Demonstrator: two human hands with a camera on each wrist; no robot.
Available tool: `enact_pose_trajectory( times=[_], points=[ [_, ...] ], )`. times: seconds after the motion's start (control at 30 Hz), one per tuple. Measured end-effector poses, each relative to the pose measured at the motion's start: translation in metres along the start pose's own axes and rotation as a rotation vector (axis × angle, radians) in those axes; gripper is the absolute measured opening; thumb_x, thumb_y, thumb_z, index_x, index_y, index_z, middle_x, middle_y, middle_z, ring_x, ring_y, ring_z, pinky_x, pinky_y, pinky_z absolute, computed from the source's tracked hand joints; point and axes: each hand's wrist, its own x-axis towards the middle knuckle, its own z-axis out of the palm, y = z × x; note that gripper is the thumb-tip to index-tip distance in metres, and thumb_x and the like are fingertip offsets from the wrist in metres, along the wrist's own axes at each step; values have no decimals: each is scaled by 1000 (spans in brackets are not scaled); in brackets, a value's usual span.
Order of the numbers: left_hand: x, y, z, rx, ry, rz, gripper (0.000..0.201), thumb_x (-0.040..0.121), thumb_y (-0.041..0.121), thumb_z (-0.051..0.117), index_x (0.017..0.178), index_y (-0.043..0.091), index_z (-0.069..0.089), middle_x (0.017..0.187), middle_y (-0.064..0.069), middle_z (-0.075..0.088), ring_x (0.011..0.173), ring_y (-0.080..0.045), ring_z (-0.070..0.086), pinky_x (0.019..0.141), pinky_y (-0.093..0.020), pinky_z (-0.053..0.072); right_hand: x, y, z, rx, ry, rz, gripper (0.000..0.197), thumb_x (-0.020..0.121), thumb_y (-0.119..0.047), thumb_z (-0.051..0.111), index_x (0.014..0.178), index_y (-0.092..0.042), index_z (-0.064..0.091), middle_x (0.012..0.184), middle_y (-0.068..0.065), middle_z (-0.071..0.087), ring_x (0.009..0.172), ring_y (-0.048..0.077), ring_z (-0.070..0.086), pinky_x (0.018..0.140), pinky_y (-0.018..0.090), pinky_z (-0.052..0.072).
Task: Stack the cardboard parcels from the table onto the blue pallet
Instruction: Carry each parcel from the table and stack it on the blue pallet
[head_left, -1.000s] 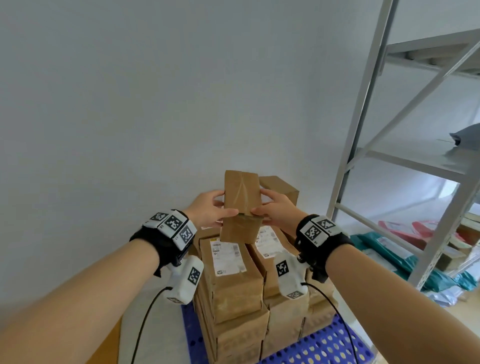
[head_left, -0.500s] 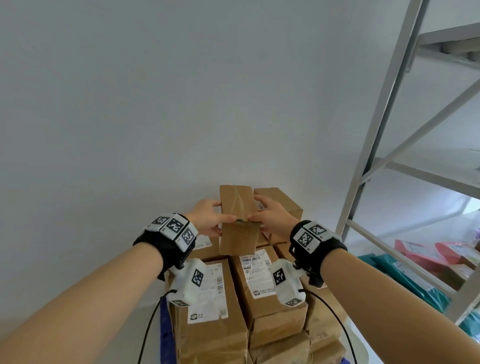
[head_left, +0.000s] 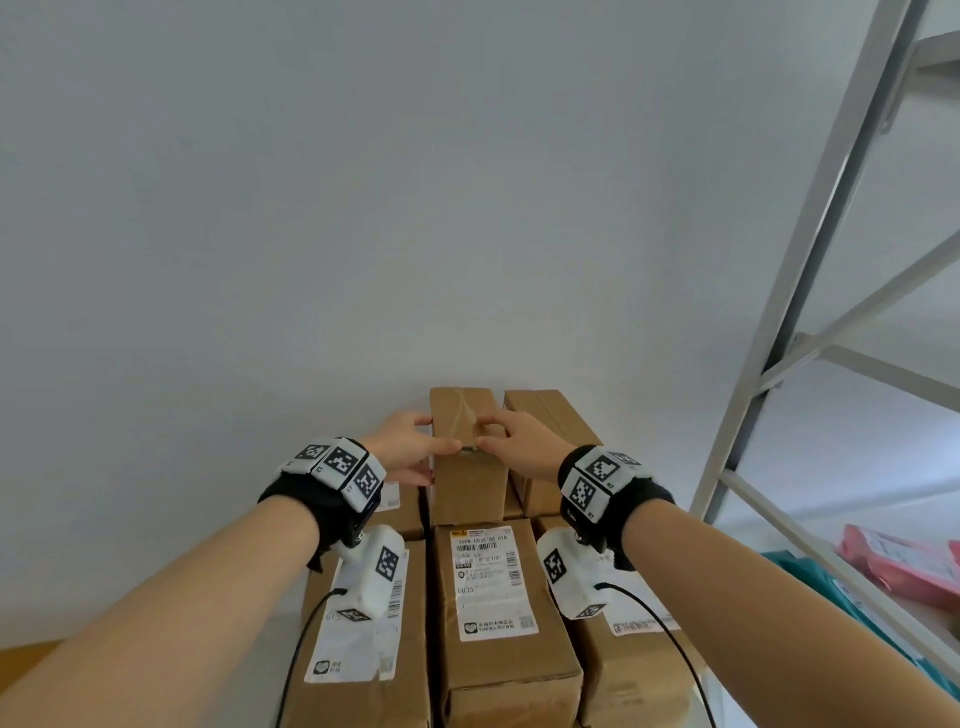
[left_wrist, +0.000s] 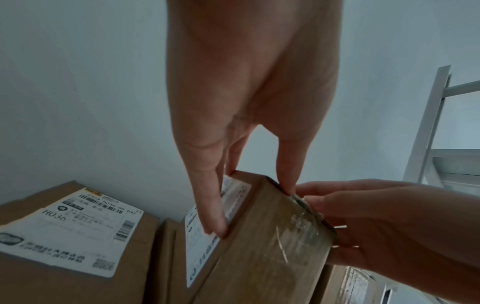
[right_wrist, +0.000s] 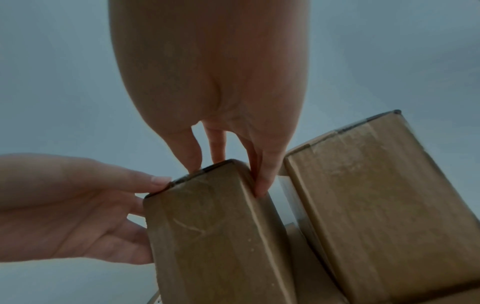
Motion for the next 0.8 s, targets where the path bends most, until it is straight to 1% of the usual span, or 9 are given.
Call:
enact_pose_trajectory(
  times=[0.07,0.17,0.2,0.27,0.33,0.4,0.47,0.63,0.8],
  points=[
    [4,-2,-1,7,11,-6,68,86,11,66,144,14,32,126,-18,57,89,-25,64,57,-29,56,4,5,-2,-57,9,-8,44,97,-26,47,139,-14,43,140,6,48,127,21,45,101,29,36],
    [10,-4,-2,32,17,-22,77,82,19,71,146,18,28,127,-18,56,97,-31,65,79,-42,57,8,14,-4,-78,28,-24,50,95,-33,50,142,-17,40,141,6,47,128,21,44,101,31,37],
    [10,-4,-2,31,13,-26,78,82,19,71,147,19,27,127,-18,55,98,-32,65,81,-43,56,8,16,-5,-83,33,-33,51,95,-34,52,142,-18,40,140,6,48,128,21,45,101,31,37],
    [11,-4,-1,13,2,-36,79,83,19,71,147,21,26,128,-19,55,96,-33,65,76,-41,56,11,21,-8,-101,74,-63,52,93,-36,53,141,-20,41,140,6,47,129,21,43,103,33,35],
    [13,-5,0,13,-5,-43,82,81,21,73,148,23,25,130,-19,53,98,-35,65,81,-44,56,14,29,-14,-170,152,-69,50,92,-38,50,140,-25,42,144,3,42,134,22,37,111,39,30],
    [15,-5,1,17,-12,-37,83,79,23,74,147,24,26,130,-18,54,100,-36,65,88,-49,53,18,39,-20,-268,203,5,52,90,-43,47,141,-32,39,149,4,35,138,25,30,114,48,22],
    [18,-5,2,12,-15,-38,81,80,24,74,147,24,27,130,-16,54,99,-35,66,88,-49,53,18,50,-26,-237,167,115,55,90,-47,47,142,-36,35,152,4,31,140,28,26,113,53,21],
    [27,-5,8,6,-22,-27,76,83,21,71,146,21,29,132,-13,53,101,-32,64,77,-39,57,20,72,-24,-125,90,151,54,90,-50,48,141,-31,40,149,-1,39,138,23,32,113,49,26],
    [32,-4,14,12,-27,-38,76,83,22,70,147,24,29,135,-12,51,106,-33,61,81,-39,55,22,72,-26,-90,79,142,49,94,-46,40,139,-27,44,146,-1,42,136,21,35,112,48,27]
  ],
)
